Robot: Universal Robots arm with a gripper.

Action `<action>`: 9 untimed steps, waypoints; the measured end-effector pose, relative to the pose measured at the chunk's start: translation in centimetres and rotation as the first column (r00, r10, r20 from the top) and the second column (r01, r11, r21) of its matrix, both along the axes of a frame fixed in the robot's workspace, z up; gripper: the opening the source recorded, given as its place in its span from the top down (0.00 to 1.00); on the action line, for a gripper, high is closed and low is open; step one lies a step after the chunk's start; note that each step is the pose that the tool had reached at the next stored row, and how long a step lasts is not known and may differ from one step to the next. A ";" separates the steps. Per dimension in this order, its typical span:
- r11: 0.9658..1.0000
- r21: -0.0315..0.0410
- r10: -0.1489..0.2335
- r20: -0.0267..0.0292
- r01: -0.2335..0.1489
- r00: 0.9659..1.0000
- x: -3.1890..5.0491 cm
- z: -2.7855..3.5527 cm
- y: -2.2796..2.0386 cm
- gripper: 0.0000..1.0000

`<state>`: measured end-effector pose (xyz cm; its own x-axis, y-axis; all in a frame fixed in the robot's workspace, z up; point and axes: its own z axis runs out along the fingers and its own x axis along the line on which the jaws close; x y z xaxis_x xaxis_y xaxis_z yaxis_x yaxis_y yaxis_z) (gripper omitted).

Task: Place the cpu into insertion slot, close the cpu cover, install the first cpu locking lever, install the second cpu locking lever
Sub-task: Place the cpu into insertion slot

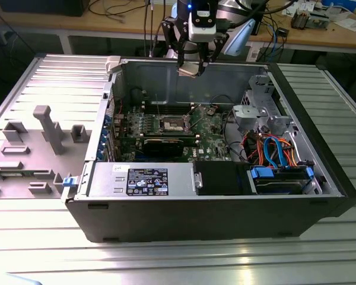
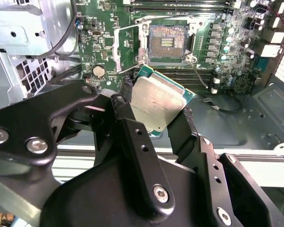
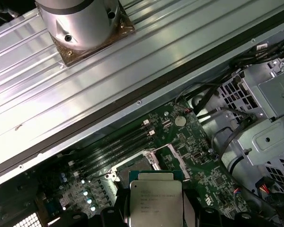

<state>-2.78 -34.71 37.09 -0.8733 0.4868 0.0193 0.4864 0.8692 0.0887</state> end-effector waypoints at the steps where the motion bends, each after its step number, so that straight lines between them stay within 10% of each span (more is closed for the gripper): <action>1: 1.000 0.000 -0.001 0.000 0.001 1.000 -0.01 -0.01 -0.06 0.45; 9: 0.999 0.000 -0.039 0.000 0.039 0.999 -0.02 -0.07 -0.21 0.45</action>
